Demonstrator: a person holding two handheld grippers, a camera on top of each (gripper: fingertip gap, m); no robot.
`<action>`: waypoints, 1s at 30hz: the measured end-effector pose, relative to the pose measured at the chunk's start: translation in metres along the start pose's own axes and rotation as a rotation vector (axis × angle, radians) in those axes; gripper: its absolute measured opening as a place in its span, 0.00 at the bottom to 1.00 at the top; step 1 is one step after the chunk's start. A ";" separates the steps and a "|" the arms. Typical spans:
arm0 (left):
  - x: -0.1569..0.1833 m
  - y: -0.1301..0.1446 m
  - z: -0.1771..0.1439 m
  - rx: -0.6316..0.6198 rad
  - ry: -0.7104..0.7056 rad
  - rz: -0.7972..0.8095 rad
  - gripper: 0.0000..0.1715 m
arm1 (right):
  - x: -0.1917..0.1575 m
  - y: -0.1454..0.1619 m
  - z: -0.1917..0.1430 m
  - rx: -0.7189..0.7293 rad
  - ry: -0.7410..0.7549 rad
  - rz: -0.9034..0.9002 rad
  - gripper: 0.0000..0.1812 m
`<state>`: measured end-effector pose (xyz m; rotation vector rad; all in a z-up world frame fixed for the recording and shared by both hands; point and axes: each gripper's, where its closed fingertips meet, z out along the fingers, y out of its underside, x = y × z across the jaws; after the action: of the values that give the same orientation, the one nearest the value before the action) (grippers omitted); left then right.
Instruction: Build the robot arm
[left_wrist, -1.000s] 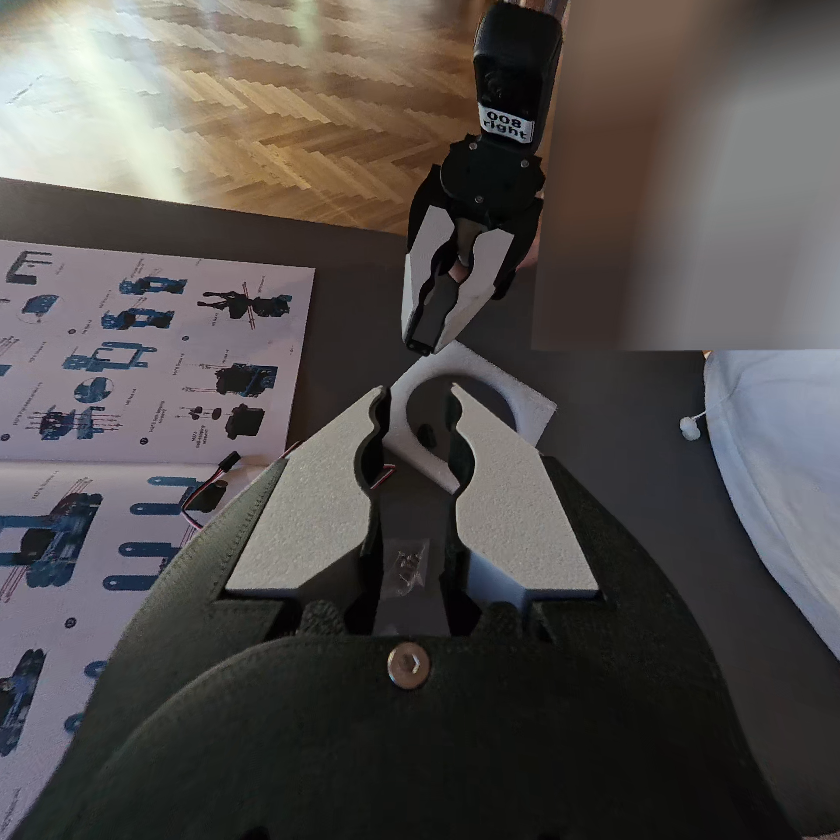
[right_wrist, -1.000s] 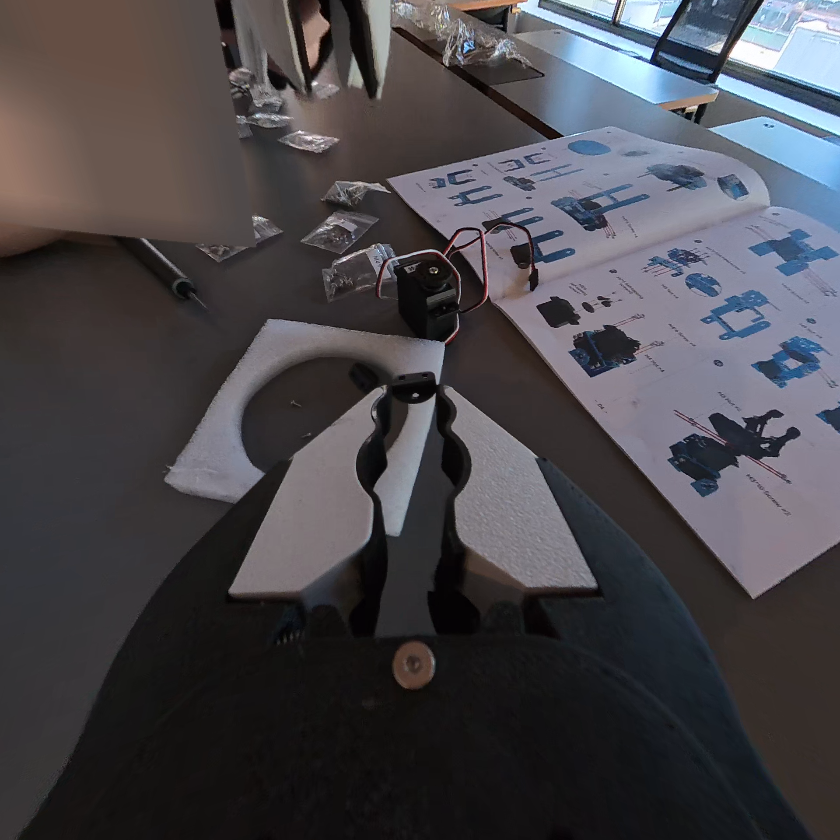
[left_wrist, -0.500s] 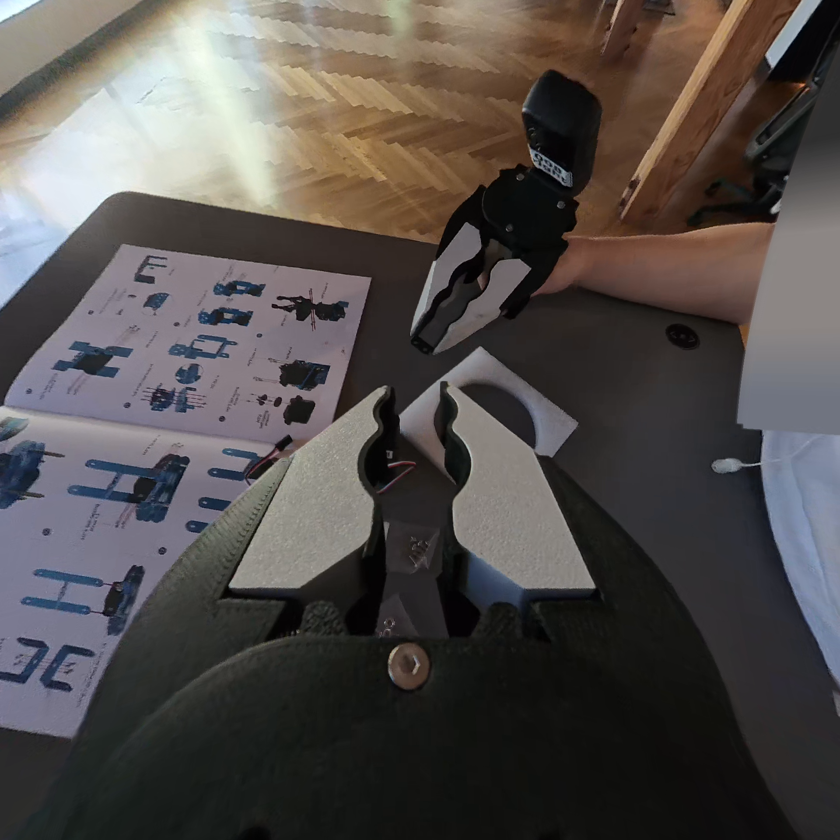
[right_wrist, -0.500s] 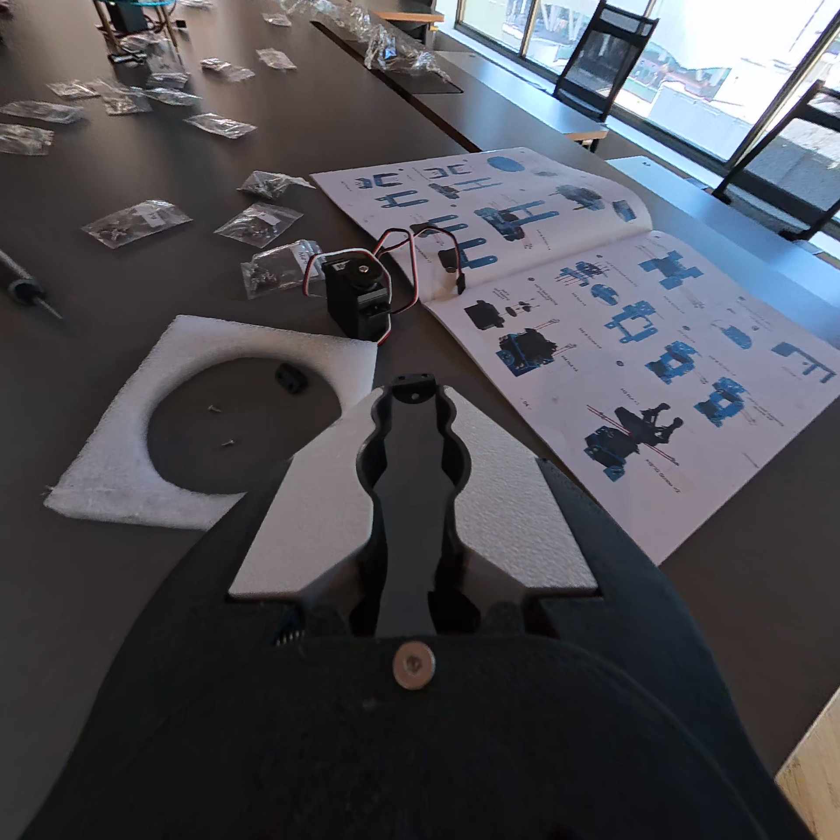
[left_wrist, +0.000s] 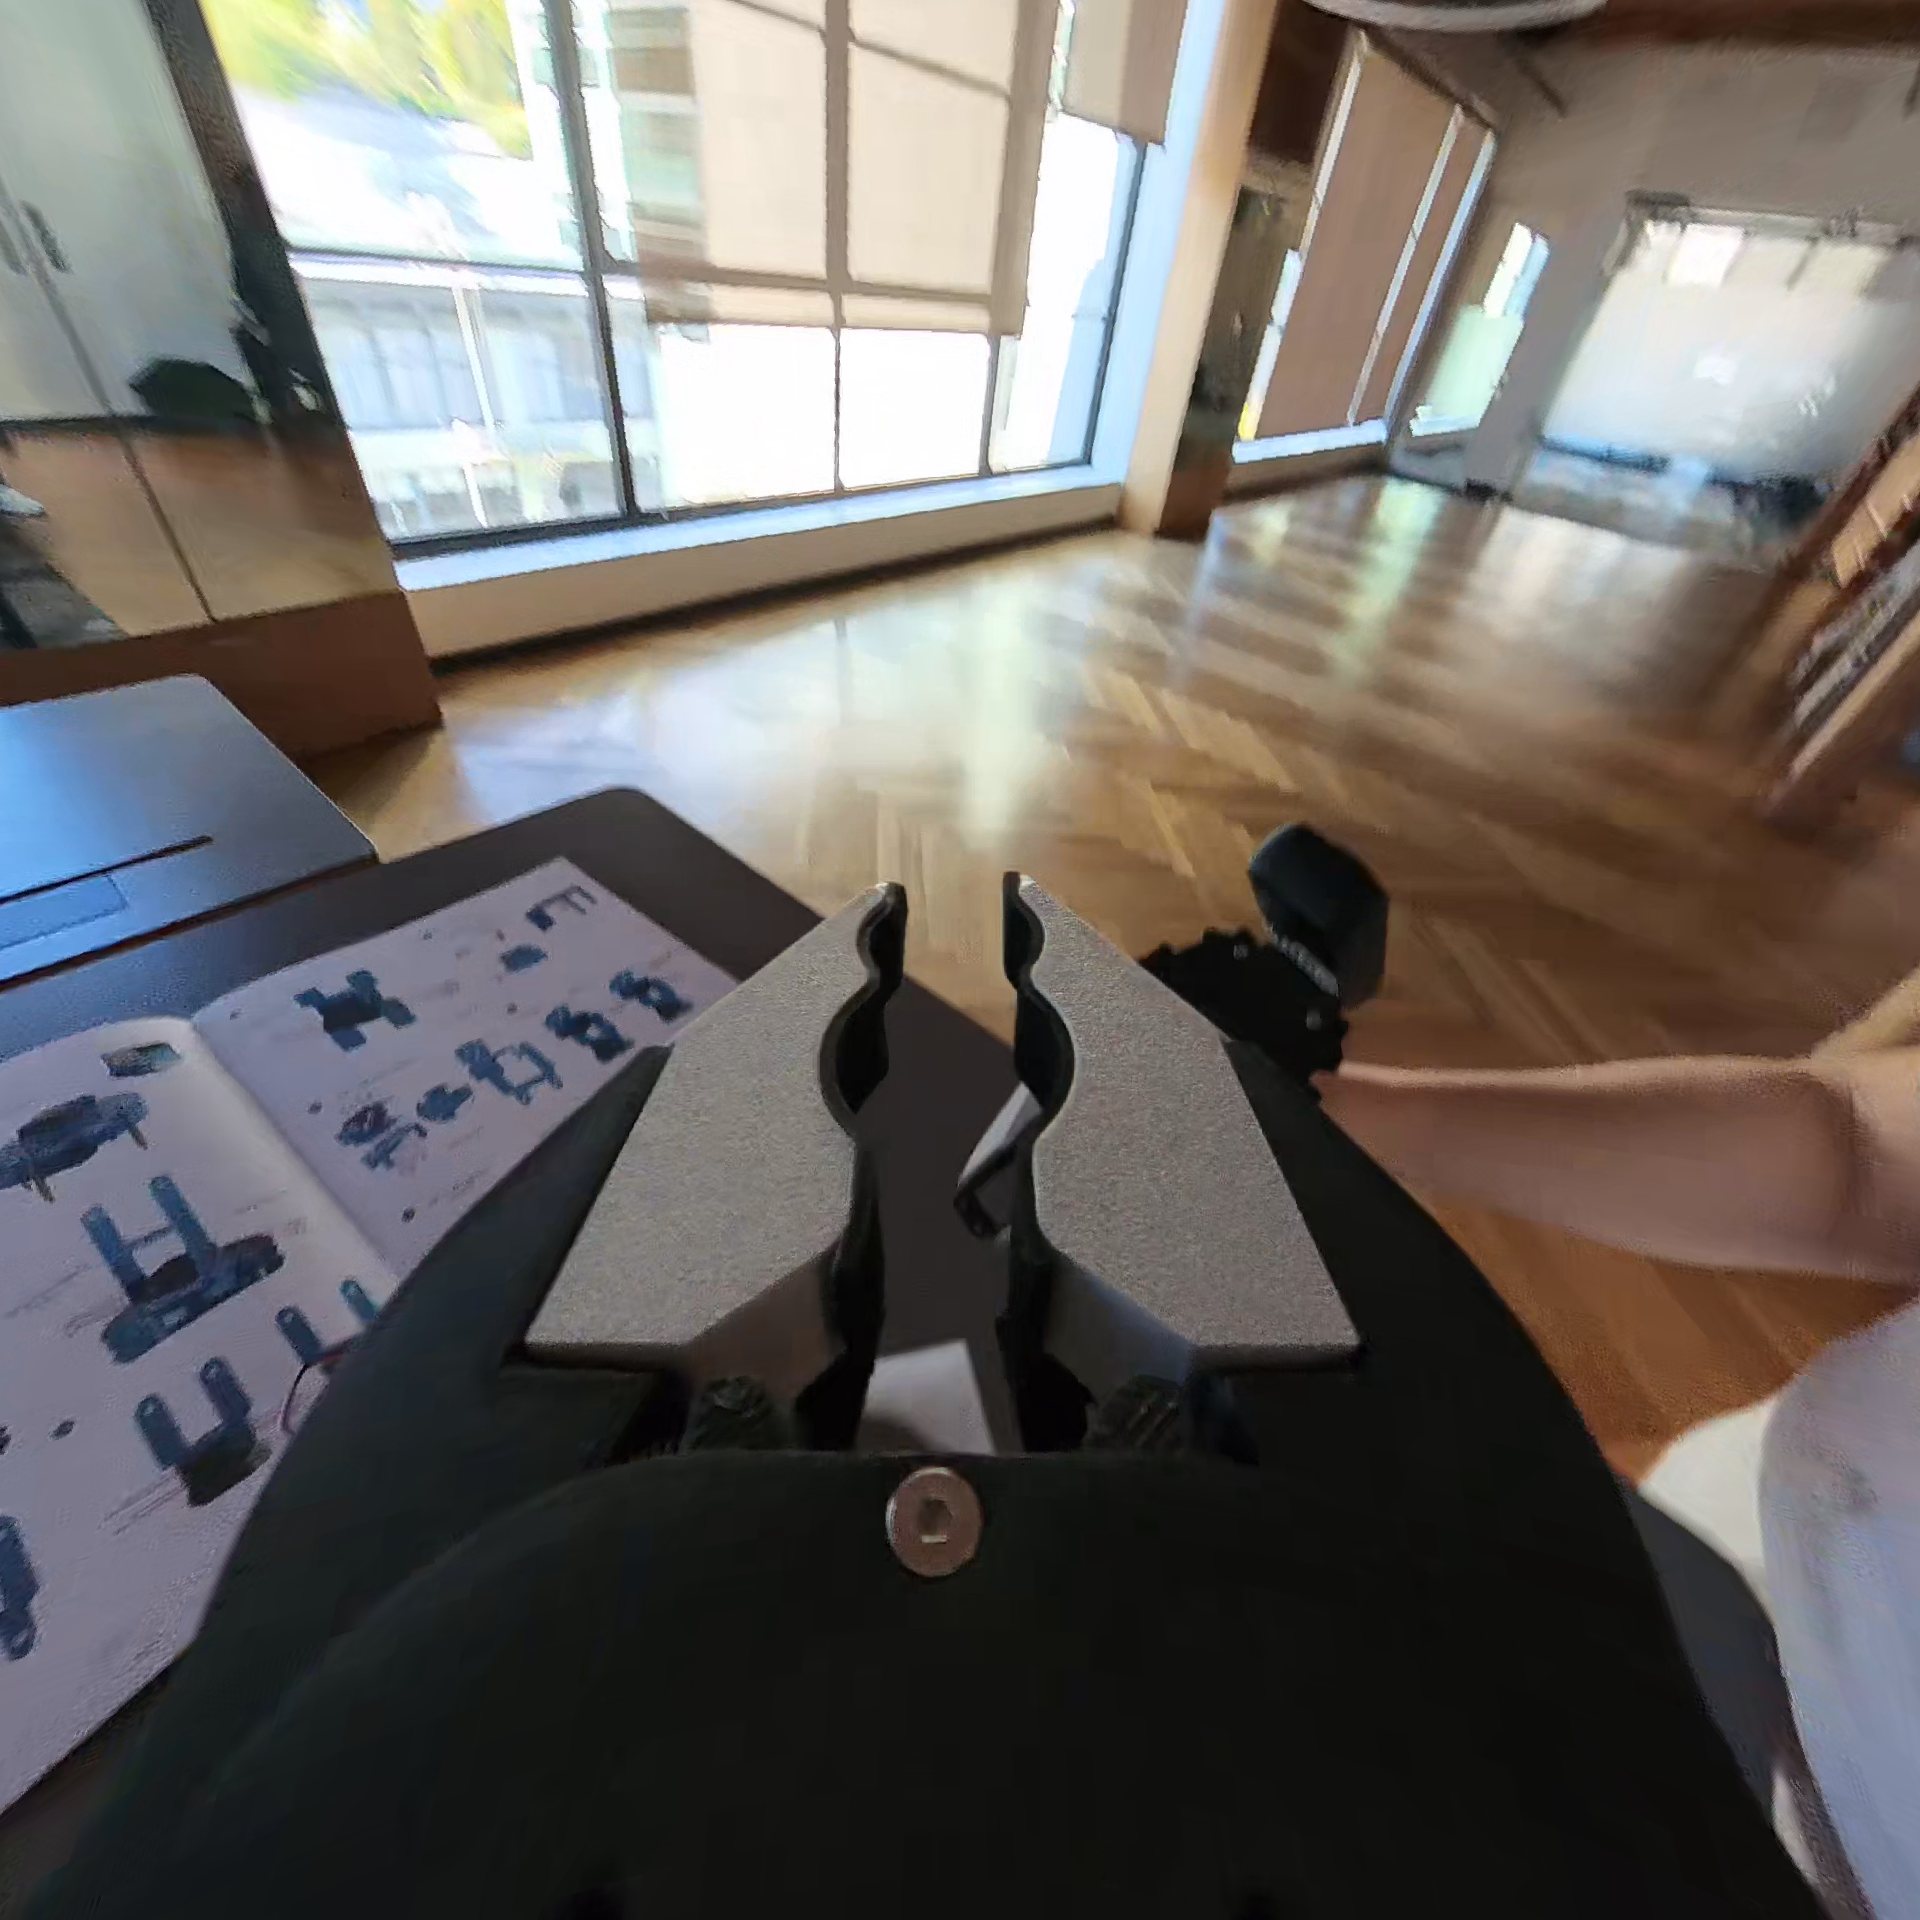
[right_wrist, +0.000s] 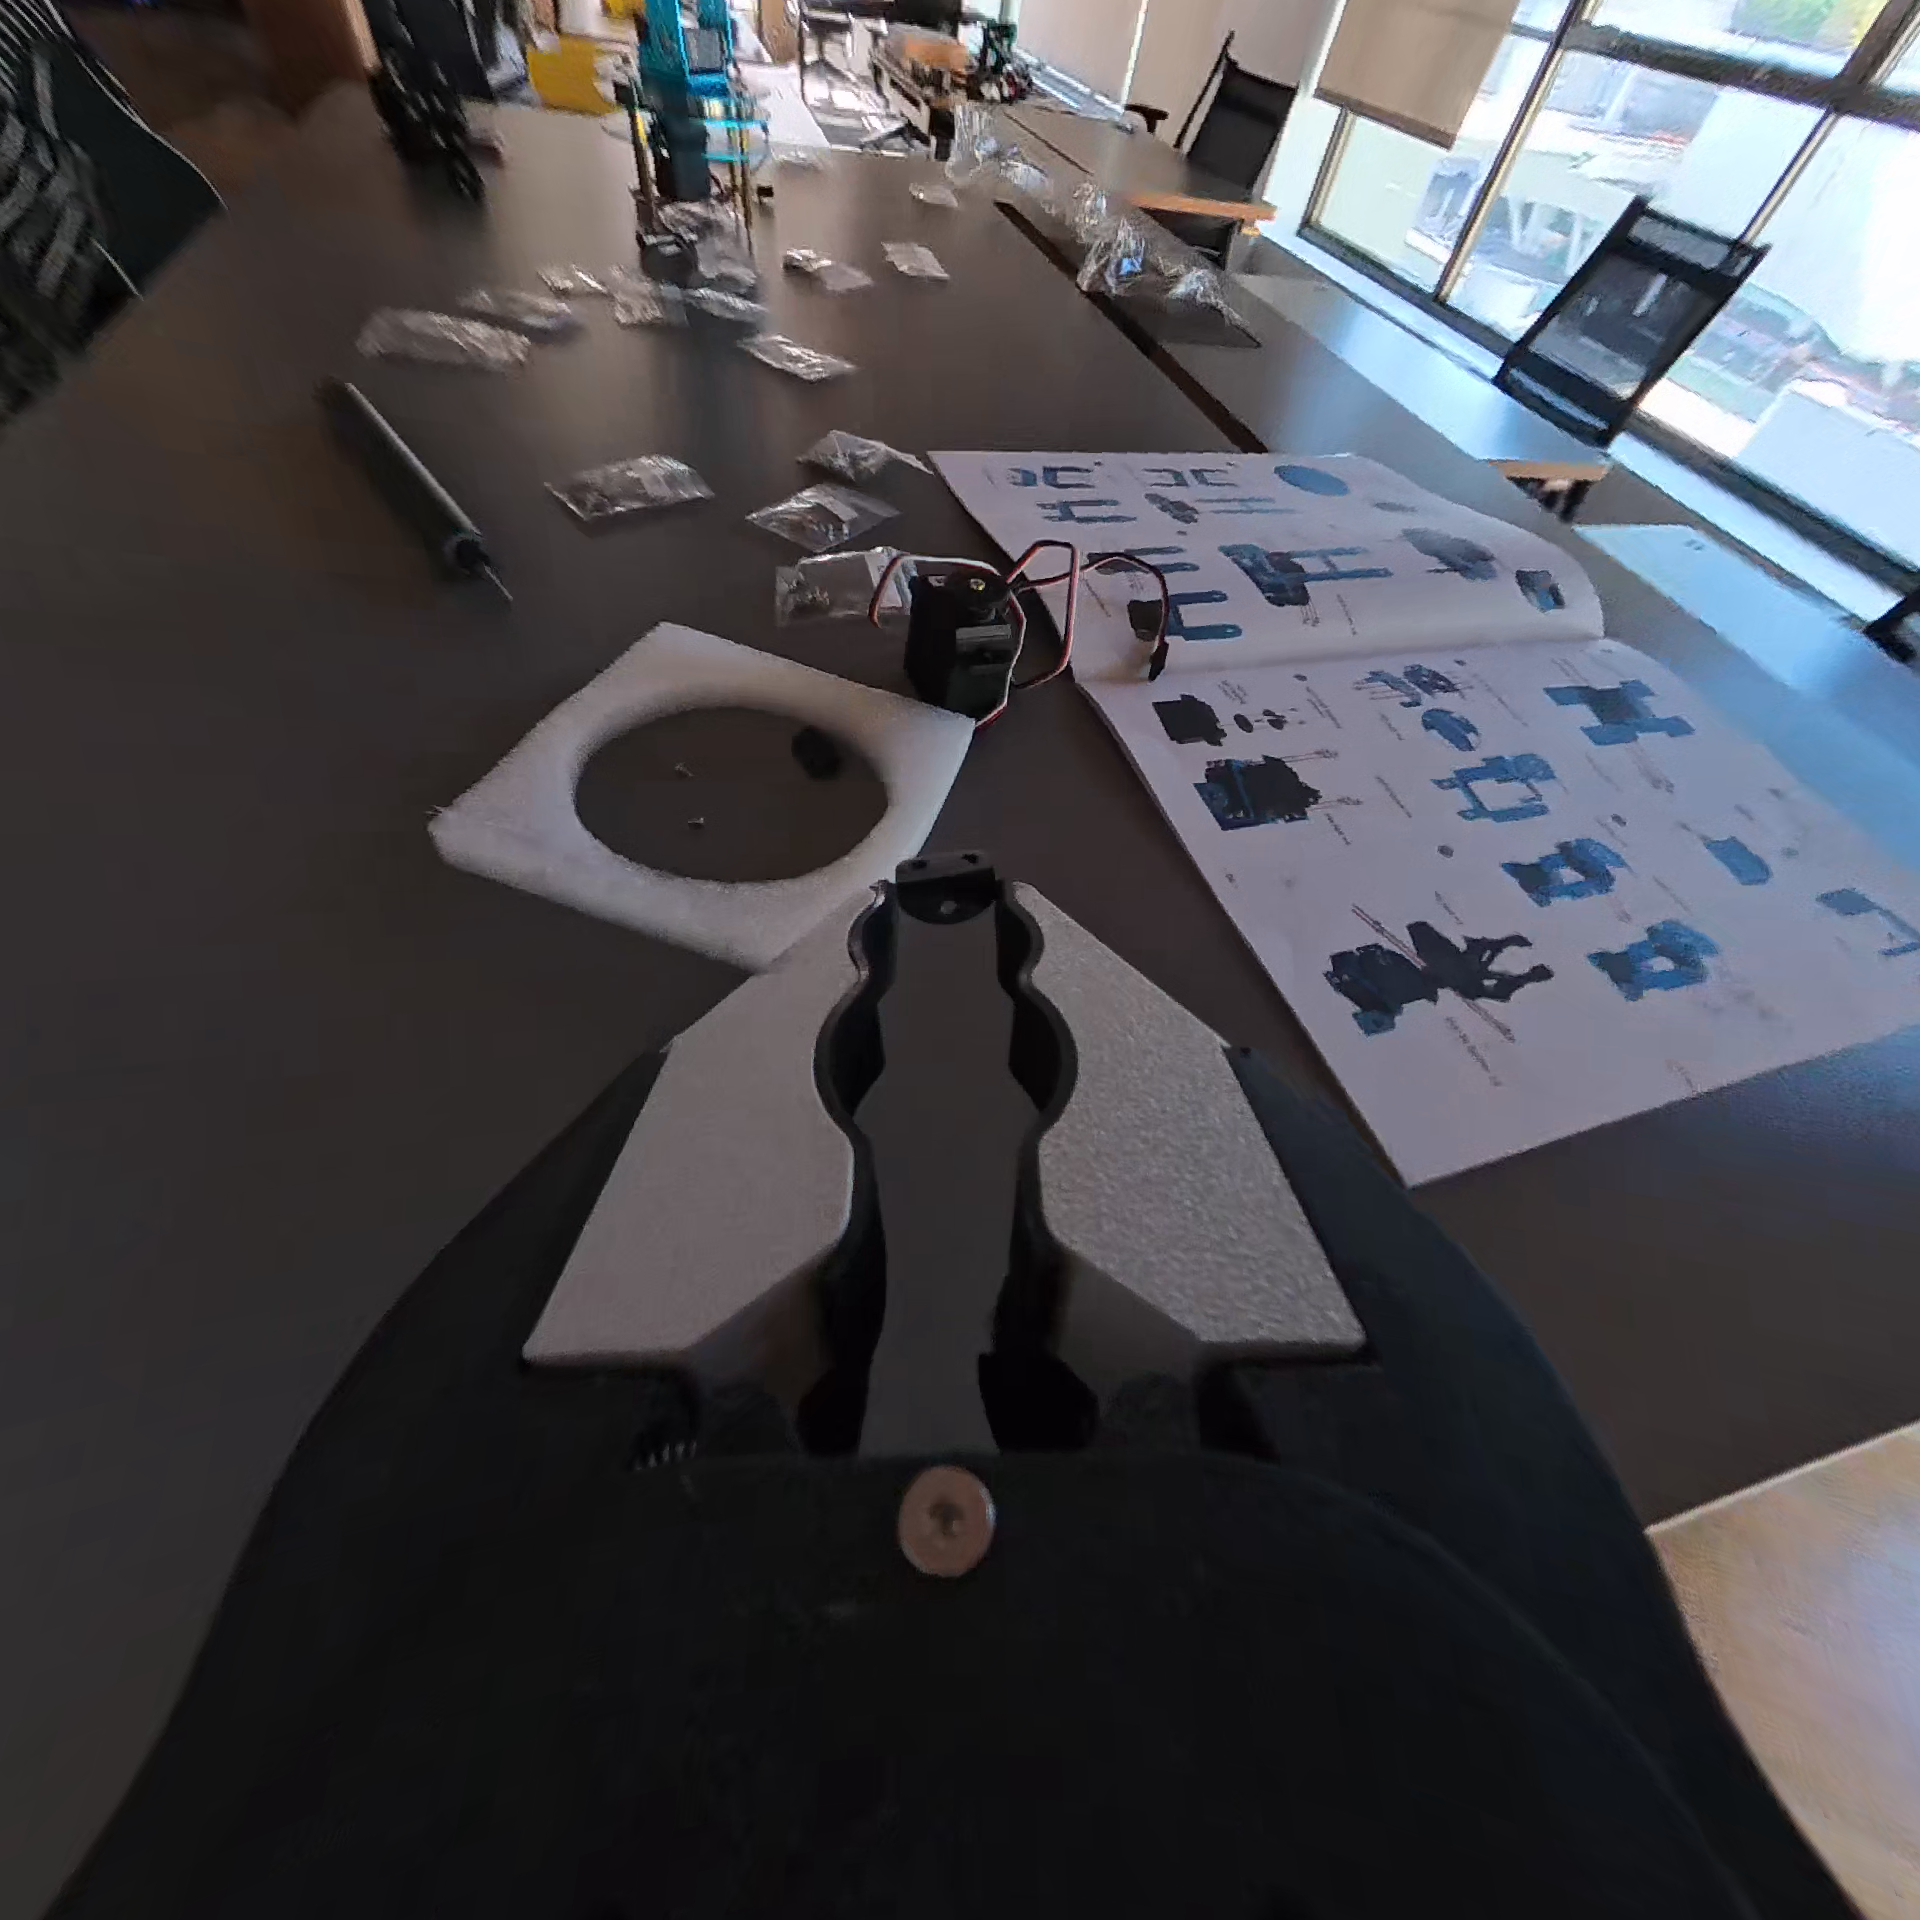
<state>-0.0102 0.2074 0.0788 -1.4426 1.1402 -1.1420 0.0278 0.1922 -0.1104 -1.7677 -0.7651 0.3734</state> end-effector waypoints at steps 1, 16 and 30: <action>0.004 -0.010 0.005 0.038 -0.025 -0.014 0.11 | 0.002 0.001 -0.005 0.005 -0.022 0.029 0.10; -0.040 -0.028 0.006 -0.004 -0.316 -0.243 0.26 | 0.040 -0.006 0.009 0.095 -0.295 0.109 0.10; -0.140 -0.003 -0.062 -0.083 -0.940 -0.332 0.15 | 0.089 -0.008 0.032 0.132 -0.594 -0.130 0.10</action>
<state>-0.0895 0.3385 0.0742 -1.9606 0.2904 -0.4782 0.0721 0.2760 -0.1025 -1.4790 -1.2336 0.8608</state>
